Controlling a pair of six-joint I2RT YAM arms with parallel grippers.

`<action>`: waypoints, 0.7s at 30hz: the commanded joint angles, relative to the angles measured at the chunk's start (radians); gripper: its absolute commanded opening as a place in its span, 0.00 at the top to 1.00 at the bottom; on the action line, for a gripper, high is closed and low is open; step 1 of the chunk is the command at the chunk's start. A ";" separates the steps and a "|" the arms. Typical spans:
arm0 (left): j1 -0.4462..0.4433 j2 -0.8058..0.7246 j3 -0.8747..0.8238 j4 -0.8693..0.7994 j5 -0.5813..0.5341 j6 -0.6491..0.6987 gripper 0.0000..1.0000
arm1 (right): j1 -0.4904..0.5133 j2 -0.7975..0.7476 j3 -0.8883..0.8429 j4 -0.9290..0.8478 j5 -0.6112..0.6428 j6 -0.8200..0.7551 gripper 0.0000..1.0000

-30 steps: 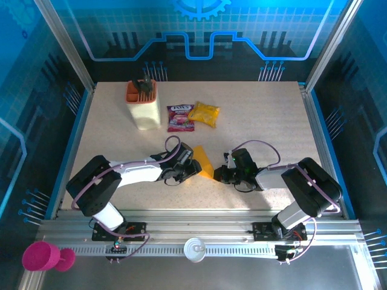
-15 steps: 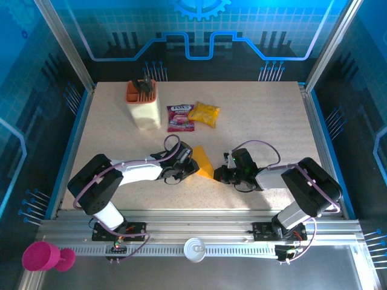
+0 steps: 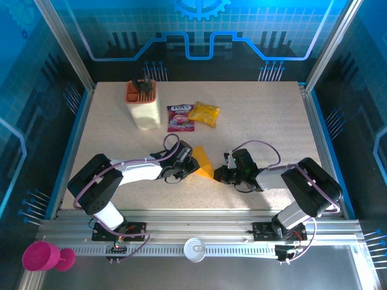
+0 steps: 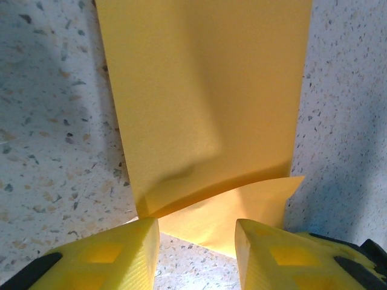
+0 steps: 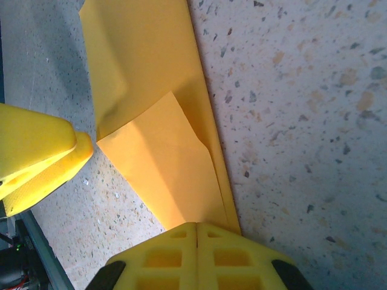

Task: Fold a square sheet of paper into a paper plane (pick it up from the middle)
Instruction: Third fold the triangle at the center of the table.

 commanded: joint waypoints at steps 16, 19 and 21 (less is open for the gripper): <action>0.006 0.082 0.038 -0.021 -0.042 -0.051 0.60 | 0.002 0.062 -0.043 -0.130 0.058 -0.011 1.00; 0.007 0.093 0.042 0.004 -0.026 -0.048 0.62 | 0.001 0.056 -0.046 -0.133 0.060 -0.012 1.00; 0.006 0.093 0.039 0.023 -0.018 -0.046 0.63 | 0.002 0.055 -0.046 -0.133 0.062 -0.012 1.00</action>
